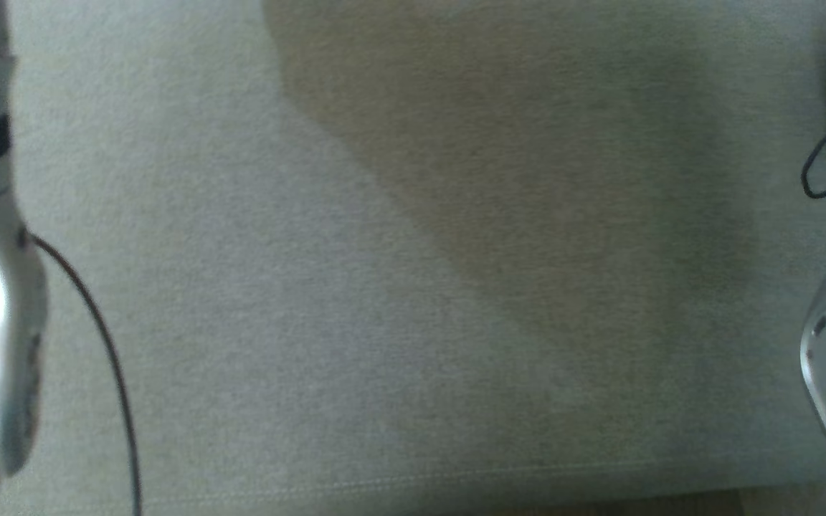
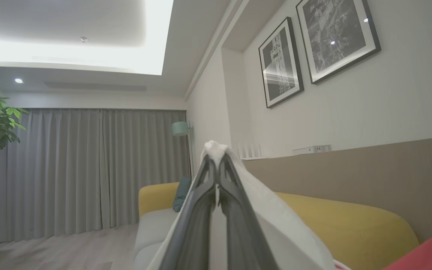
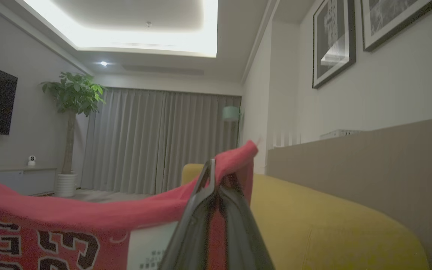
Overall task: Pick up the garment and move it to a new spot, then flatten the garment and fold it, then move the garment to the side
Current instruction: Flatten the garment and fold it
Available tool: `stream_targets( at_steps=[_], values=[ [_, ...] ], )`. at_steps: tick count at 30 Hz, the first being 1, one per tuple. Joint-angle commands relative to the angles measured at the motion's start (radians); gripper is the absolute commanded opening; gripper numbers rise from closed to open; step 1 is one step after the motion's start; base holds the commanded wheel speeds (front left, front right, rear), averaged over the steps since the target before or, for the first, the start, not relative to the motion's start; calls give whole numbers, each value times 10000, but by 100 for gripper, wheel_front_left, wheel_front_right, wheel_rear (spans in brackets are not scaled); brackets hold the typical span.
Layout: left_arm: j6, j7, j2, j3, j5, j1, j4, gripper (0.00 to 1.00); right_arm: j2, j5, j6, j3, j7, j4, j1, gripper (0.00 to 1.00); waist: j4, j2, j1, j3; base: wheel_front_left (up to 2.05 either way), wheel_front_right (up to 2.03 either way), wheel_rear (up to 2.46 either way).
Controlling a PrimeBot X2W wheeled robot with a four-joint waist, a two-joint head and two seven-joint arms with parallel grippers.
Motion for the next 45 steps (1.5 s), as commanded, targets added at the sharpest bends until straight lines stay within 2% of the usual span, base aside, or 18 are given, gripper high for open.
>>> stream_targets(
  at_steps=[1,3,7,11,19,25,31,36,45],
  values=[
    [-141,-203,201,51,-102,177,90,0,274,-274,65,-125,-97,385,-169,0,325,0,0,272,0,0,0],
    [-203,-365,112,-11,-191,450,205,0,296,-392,65,-223,-125,733,-80,0,417,0,0,324,0,0,0],
    [-395,-882,-143,-287,-547,2007,410,0,330,-606,65,-539,-169,1881,635,0,721,0,0,615,0,0,0],
    [-451,-1249,-242,-263,-920,3629,395,0,312,-593,65,-773,-174,2408,1521,0,864,0,0,876,0,0,0],
    [-516,-1512,-10,-125,-1125,5858,58,0,429,-140,65,-890,-176,2413,2654,0,684,0,0,911,0,0,0],
    [-500,-1552,257,66,-908,7267,-1150,0,540,628,65,-581,-177,2082,3296,0,464,0,0,390,0,0,0],
    [-384,-1556,131,513,-906,9528,-2951,0,563,1752,65,-41,-177,1410,4531,0,457,0,0,-657,0,0,0],
    [-238,-1557,-10,677,-825,11736,-4496,0,566,2257,65,300,-177,368,6323,0,584,0,0,-1655,0,0,0],
    [64,-1557,-103,613,-428,14884,-6825,0,534,2770,65,-104,116,-2667,10456,0,860,0,0,-2351,0,0,0]
  ],
)
